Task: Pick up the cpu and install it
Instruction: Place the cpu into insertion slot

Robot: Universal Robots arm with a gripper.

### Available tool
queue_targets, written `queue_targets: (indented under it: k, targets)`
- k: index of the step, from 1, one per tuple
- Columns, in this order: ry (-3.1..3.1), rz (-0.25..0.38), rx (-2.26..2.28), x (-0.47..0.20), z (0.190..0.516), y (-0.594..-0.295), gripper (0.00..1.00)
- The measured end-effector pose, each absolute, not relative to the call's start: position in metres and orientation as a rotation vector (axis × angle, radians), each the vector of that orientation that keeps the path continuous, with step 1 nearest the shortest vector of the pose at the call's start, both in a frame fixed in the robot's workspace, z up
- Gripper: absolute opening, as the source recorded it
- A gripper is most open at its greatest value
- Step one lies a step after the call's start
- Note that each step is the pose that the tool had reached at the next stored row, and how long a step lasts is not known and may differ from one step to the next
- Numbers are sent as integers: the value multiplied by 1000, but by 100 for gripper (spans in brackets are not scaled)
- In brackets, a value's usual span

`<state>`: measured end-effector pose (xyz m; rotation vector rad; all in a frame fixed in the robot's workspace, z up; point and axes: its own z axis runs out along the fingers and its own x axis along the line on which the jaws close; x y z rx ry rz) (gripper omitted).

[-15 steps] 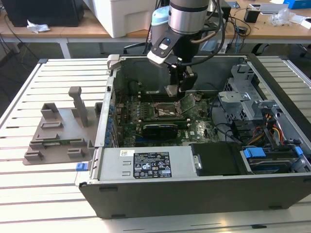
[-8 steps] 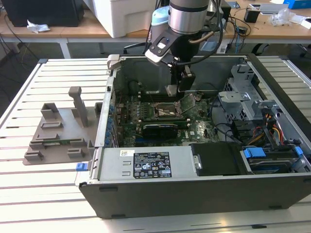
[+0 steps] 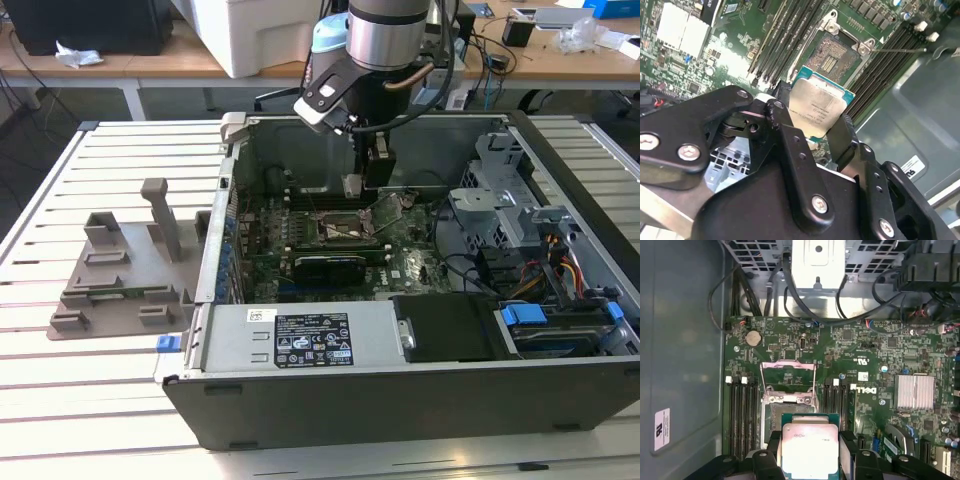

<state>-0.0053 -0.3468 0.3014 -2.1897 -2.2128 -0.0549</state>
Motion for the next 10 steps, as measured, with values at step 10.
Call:
queue_targets:
  k: [10]
  targets:
    - [-2212,-54,-2190,-5,294,-347,54]
